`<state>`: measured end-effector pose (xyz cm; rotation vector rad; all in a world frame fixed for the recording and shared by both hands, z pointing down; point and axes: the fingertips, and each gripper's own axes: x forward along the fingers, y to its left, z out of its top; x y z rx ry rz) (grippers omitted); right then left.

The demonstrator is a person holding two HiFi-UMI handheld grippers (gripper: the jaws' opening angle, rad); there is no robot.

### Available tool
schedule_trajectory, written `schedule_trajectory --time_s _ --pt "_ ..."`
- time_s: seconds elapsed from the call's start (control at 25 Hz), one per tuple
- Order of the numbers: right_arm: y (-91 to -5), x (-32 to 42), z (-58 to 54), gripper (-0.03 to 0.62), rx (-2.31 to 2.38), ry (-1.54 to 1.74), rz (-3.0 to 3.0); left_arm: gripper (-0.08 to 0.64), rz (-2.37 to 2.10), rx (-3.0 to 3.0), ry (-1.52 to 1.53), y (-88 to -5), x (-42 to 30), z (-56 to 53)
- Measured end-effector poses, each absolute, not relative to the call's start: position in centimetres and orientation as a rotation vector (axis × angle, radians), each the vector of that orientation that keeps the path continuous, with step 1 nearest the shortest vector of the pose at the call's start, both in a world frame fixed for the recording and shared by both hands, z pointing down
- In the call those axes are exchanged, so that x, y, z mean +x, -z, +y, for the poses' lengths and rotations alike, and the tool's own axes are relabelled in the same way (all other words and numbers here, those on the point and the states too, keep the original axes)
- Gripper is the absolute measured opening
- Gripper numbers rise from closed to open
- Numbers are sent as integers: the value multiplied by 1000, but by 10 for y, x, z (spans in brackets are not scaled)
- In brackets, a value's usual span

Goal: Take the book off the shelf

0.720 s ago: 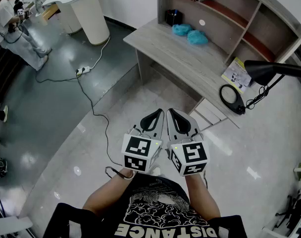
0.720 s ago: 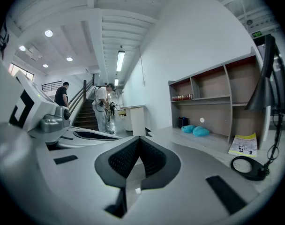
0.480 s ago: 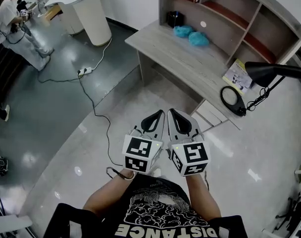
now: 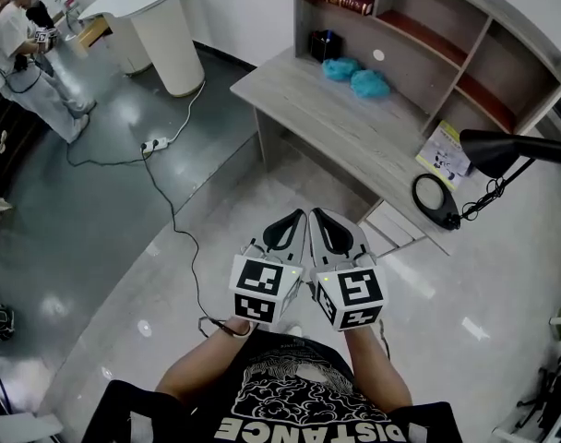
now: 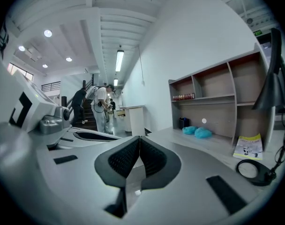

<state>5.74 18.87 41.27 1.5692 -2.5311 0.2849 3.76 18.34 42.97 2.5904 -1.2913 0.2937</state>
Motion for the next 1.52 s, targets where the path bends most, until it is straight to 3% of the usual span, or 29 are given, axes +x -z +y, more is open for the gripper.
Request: schedule_trajectory --time_s 0.84,1.52 --pt "-406 -12 23 17 1727 -294 -2390 5 -1110 2661 -246 -416 -31 10" --pt "-403 -41 -40 17 1799 -275 -2338 5 -1030 2690 -219 -415 -59 -55"
